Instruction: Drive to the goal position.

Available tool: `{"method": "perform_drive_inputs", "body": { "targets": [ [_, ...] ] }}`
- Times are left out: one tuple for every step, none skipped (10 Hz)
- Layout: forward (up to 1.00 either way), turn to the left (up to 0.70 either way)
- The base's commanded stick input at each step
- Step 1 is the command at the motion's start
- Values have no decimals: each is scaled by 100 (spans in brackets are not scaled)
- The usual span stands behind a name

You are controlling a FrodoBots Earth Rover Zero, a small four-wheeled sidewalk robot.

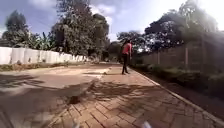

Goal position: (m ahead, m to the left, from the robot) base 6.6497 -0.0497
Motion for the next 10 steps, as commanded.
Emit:
{"method": "perform_drive_inputs", "body": {
  "targets": [
    [70,0],
    [70,0],
    [70,0],
    [70,0],
    [70,0],
    [70,0],
    [70,0],
    [70,0],
    [70,-7],
    [70,-24]
  ]
}}
